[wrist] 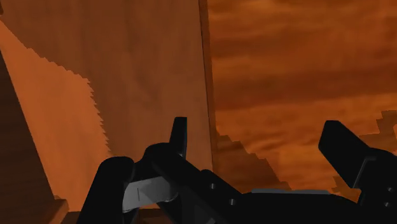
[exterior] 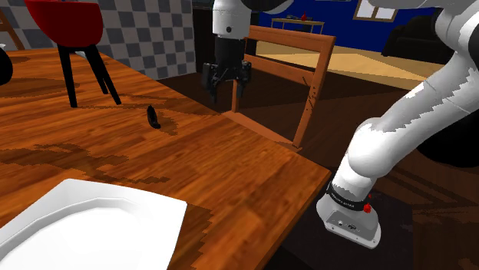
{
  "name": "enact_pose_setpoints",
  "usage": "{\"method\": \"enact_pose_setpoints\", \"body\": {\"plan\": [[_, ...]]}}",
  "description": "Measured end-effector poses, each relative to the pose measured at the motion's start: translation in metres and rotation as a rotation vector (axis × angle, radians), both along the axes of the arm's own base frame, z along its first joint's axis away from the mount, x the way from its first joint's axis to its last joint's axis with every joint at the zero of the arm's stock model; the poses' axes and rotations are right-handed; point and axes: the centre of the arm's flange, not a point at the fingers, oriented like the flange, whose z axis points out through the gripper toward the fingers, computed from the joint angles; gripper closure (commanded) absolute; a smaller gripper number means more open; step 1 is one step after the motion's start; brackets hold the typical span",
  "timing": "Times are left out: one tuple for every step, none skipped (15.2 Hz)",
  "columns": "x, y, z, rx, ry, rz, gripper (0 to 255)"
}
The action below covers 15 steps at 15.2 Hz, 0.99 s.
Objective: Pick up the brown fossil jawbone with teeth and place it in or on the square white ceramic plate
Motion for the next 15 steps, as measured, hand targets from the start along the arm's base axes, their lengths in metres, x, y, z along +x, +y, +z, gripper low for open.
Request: {"method": "enact_pose_setpoints", "body": {"plan": [[0.007,0.01,0.002,0.001,-0.003,-0.014,0],[0.016,0.021,0.0,0.001,-0.005,-0.028,0],[0.022,0.03,-0.002,0.001,-0.008,-0.042,0],[0.028,0.039,-0.003,0.002,-0.011,-0.056,0],[0.036,0.052,-0.005,0.003,-0.013,-0.069,0],[0.046,0.062,-0.006,0.004,-0.016,-0.084,0],[0.055,0.073,-0.007,0.005,-0.018,-0.098,0],[0.063,0.083,-0.009,0.006,-0.02,-0.112,0],[0.073,0.093,-0.009,0.007,-0.023,-0.126,0],[0.08,0.102,-0.01,0.007,-0.025,-0.14,0],[0.089,0.113,-0.009,0.008,-0.028,-0.153,0],[0.096,0.121,-0.01,0.009,-0.03,-0.169,0],[0.104,0.132,-0.01,0.01,-0.033,-0.181,0],[0.115,0.141,-0.011,0.012,-0.035,-0.196,0],[0.121,0.146,-0.011,0.012,-0.037,-0.208,0]]}}
